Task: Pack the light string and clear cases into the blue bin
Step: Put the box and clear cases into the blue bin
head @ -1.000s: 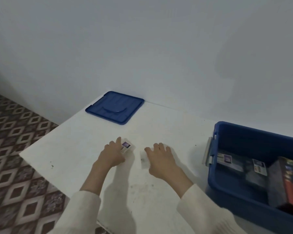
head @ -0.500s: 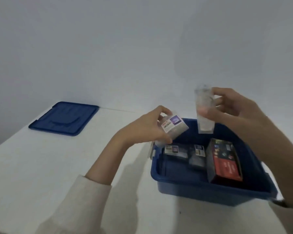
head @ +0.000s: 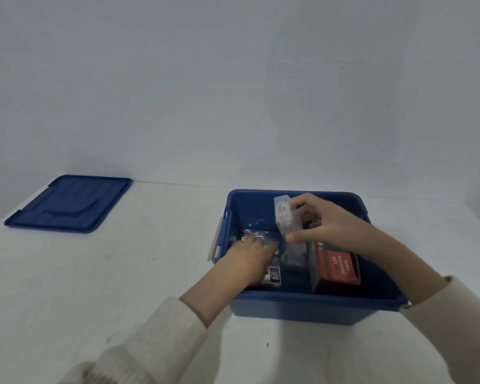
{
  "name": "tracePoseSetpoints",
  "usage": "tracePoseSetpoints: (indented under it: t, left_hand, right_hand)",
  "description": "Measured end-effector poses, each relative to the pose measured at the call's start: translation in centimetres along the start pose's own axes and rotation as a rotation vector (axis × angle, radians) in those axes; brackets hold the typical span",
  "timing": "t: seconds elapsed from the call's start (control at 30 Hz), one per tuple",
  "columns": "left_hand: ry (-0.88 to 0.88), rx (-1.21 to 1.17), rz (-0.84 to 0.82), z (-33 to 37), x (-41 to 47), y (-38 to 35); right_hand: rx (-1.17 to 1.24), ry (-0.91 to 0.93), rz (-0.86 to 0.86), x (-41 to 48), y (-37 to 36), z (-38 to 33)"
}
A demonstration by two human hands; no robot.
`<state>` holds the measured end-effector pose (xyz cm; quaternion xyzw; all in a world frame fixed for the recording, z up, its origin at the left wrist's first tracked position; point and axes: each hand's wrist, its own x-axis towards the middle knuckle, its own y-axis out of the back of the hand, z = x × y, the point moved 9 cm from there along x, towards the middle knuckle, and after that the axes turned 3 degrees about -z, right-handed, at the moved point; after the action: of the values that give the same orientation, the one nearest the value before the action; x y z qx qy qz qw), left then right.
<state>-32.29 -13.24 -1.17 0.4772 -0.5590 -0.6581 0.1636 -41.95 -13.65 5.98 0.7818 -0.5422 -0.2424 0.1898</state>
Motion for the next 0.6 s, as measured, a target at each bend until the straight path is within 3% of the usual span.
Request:
tracePoseSetpoints:
  t: [0.23, 0.37, 0.6]
  left_hand:
    - [0.073, 0.035, 0.022, -0.7, 0.5, -0.2]
    - [0.082, 0.078, 0.010, -0.8, 0.7, -0.2]
    - [0.070, 0.160, -0.034, -0.7, 0.9, -0.4]
  right_hand:
    - [-0.054, 0.020, -0.036, 0.5, -0.8, 1.3]
    - [-0.016, 0.059, -0.165, 0.1, -1.8, 1.1]
    - [-0.555, 0.170, -0.426, -1.1, -4.8, -0.5]
